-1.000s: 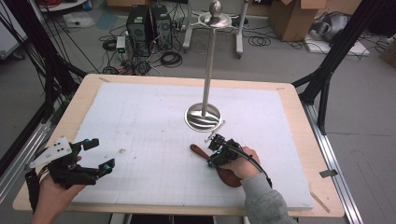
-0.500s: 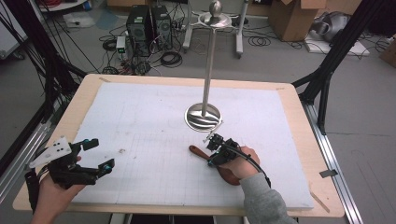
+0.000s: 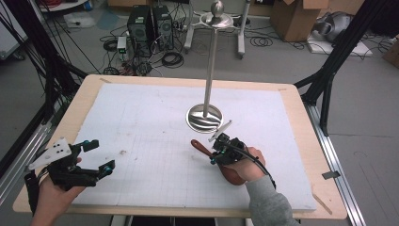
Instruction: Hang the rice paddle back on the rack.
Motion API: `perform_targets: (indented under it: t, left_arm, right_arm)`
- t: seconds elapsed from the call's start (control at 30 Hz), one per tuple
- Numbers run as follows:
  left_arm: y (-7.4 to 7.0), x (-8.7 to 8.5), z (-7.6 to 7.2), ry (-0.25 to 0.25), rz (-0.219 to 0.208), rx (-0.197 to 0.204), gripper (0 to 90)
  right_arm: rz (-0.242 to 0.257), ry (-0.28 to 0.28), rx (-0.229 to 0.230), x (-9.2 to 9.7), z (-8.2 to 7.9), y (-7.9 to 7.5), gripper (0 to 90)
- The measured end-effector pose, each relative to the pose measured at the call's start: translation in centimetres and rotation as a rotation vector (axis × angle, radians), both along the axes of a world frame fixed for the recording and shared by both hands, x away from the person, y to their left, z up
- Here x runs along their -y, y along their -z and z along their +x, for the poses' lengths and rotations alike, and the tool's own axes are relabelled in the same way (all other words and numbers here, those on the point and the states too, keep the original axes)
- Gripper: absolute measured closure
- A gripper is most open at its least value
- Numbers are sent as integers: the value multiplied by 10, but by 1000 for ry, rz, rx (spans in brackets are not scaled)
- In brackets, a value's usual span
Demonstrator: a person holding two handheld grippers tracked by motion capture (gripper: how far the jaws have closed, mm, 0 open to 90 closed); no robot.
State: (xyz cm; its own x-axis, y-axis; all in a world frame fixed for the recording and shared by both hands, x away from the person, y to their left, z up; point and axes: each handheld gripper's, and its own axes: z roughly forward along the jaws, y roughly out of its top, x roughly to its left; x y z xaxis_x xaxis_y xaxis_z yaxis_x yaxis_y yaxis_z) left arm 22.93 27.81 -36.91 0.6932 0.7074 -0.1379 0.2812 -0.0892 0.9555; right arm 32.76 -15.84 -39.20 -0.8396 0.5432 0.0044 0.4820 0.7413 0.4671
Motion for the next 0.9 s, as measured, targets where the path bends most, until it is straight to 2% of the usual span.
perform_targets:
  t: [0.23, 0.3, 0.47, 0.9]
  left_arm:
    - [-1, -1, -1, -1, -2, 5, 22]
    - [-1, -1, -1, 0, -3, 6, 22]
    - [-2, -1, -1, -1, -2, 8, 22]
    - [-2, -2, -2, -3, -5, 11, 22]
  right_arm:
    - [54, 15, 63, 9, -3, -10, 769]
    - [80, -2, 73, 12, -3, -12, 769]
    - [107, -6, 122, 19, -5, -18, 770]
    - [238, 30, 190, 39, -8, -37, 773]
